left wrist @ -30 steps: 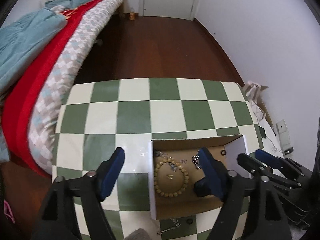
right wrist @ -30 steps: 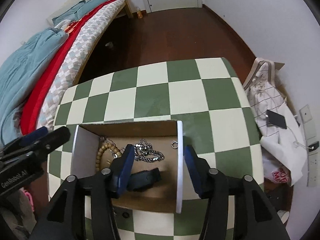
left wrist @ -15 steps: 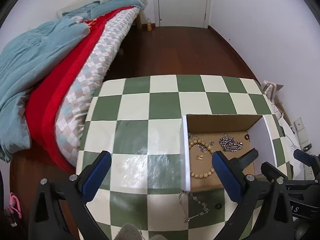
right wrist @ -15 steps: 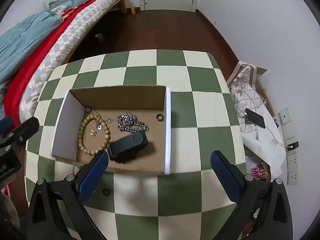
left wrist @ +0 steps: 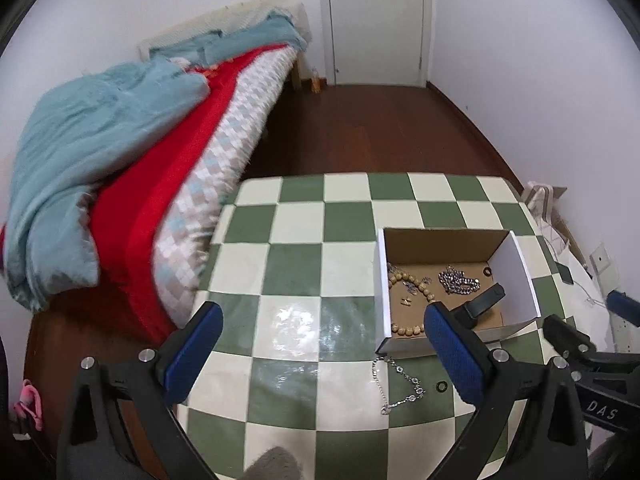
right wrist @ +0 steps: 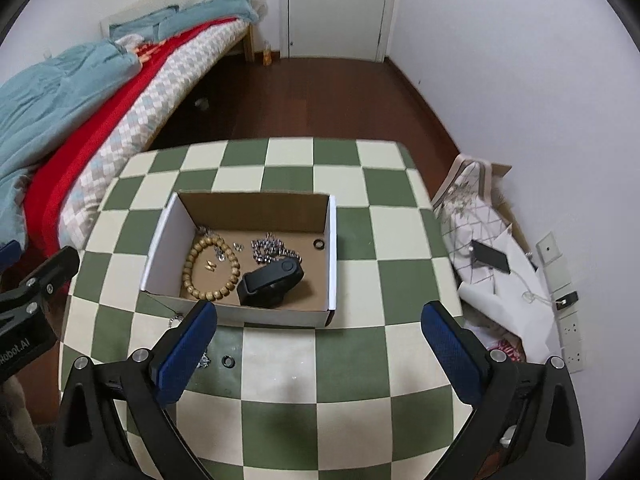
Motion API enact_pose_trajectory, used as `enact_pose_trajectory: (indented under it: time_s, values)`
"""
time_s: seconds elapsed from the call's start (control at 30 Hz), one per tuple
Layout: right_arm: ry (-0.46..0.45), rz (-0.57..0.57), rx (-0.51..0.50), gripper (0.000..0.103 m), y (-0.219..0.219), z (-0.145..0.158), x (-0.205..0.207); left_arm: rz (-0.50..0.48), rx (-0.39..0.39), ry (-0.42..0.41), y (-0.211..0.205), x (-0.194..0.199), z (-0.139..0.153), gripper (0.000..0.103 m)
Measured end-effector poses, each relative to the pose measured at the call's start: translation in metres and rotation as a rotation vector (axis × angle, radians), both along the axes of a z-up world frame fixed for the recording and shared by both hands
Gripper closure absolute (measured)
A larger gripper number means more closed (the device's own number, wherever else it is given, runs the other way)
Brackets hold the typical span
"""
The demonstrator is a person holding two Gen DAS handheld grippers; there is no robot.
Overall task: Organize jewelry
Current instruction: 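Withdraw both tools from the box toward the thin silver chain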
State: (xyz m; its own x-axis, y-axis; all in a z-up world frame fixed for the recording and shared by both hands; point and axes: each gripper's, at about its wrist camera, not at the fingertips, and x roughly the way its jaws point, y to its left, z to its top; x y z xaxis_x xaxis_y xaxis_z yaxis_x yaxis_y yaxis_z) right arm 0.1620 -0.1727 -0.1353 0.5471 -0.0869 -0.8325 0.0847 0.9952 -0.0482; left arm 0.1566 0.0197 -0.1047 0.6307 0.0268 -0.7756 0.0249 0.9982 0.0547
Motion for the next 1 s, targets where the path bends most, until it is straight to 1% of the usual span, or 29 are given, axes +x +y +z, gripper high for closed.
enact_pose_trajectory:
  time_s: [0.1,0.27,0.37,0.47,0.57,0.67,0.73,0.77,0.83,0.9,0.93,0.97,1.0]
  values:
    - [-0.039,-0.006,-0.003,0.000,0.002,0.014,-0.012,0.003,0.010,-0.036,0.000,-0.013,0.011,0.001]
    - [-0.098,-0.011,-0.002,0.000,0.005,0.036,-0.031,0.005,0.007,-0.085,0.001,-0.032,0.028,0.000]
    - [-0.118,-0.014,0.007,0.000,0.006,0.044,-0.040,0.004,-0.001,-0.102,0.001,-0.040,0.036,0.000]
    - [-0.128,-0.019,0.013,0.000,0.006,0.048,-0.048,0.011,-0.003,-0.121,0.000,-0.047,0.040,0.000]
    - [-0.126,-0.029,0.029,0.000,0.005,0.043,-0.052,0.028,-0.013,-0.138,0.003,-0.052,0.041,0.000]
    - [-0.108,-0.024,0.058,0.000,0.006,0.028,-0.053,0.073,-0.001,-0.154,0.009,-0.056,0.036,0.000]
    - [-0.080,-0.014,0.081,0.000,0.009,0.011,-0.052,0.104,0.012,-0.146,0.015,-0.055,0.027,0.000]
    - [-0.068,-0.011,0.092,0.000,0.012,0.000,-0.052,0.124,0.037,-0.134,0.018,-0.053,0.019,0.000]
    - [-0.051,-0.001,0.109,0.002,0.019,-0.021,-0.051,0.170,0.114,-0.121,0.022,-0.051,0.002,0.000]
    - [-0.022,0.022,0.130,0.019,0.028,-0.048,-0.045,0.204,0.172,-0.094,0.027,-0.047,-0.018,0.000]
    - [-0.008,0.029,0.140,0.034,0.032,-0.059,-0.042,0.213,0.191,-0.083,0.030,-0.047,-0.027,0.000]
    - [0.013,0.038,0.160,0.038,0.035,-0.074,-0.037,0.221,0.207,-0.069,0.032,-0.046,-0.036,0.000]
    - [0.028,0.040,0.172,0.038,0.039,-0.086,-0.033,0.228,0.226,-0.051,0.034,-0.044,-0.045,0.000]
